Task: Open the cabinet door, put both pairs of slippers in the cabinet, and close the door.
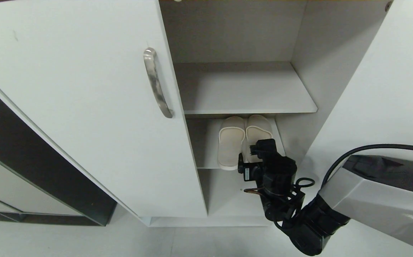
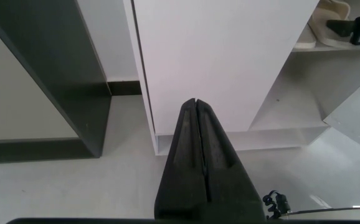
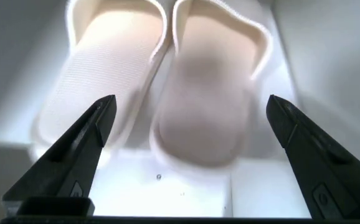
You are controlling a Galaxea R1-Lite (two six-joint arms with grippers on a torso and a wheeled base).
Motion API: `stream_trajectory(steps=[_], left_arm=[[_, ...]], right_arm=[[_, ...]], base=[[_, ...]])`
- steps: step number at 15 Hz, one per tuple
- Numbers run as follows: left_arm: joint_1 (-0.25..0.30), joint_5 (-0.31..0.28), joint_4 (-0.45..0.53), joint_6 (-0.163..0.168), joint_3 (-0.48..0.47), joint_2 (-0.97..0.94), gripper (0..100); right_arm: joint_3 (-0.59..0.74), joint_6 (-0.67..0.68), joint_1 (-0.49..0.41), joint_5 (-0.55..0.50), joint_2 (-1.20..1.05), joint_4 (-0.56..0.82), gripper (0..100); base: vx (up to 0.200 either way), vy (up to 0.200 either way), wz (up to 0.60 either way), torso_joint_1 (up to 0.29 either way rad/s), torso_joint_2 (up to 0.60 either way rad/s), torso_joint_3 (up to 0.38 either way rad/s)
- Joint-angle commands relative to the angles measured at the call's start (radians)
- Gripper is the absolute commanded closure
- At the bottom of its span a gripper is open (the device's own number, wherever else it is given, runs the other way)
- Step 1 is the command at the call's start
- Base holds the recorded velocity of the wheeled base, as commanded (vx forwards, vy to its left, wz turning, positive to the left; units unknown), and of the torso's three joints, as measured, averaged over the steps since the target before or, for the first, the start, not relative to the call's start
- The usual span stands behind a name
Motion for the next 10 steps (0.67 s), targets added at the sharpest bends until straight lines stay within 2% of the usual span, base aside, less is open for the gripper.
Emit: stream_trajectory(steps=[1, 2, 10], left_arm=[[0.0, 0.0, -0.001, 0.001, 0.0, 0.0, 100], [0.0, -0.002, 0.001, 0.001, 0.0, 0.002, 100], [0.0, -0.002, 0.001, 0.001, 0.0, 0.002, 100]], right_arm=[[0.042, -0.001, 0.016, 0.001, -0.05, -0.002, 0], [0.04, -0.001, 0.023, 0.002, -0.05, -0.002, 0], [0.042, -0.001, 0.043, 0.001, -0.04, -0.002, 0]], base=[[0.0, 0.0, 0.0, 0.0, 0.0, 0.0], [0.0, 0.0, 0.0, 0.0, 0.0, 0.0], [-0.2, 0.0, 0.0, 0.003, 0.0, 0.002]])
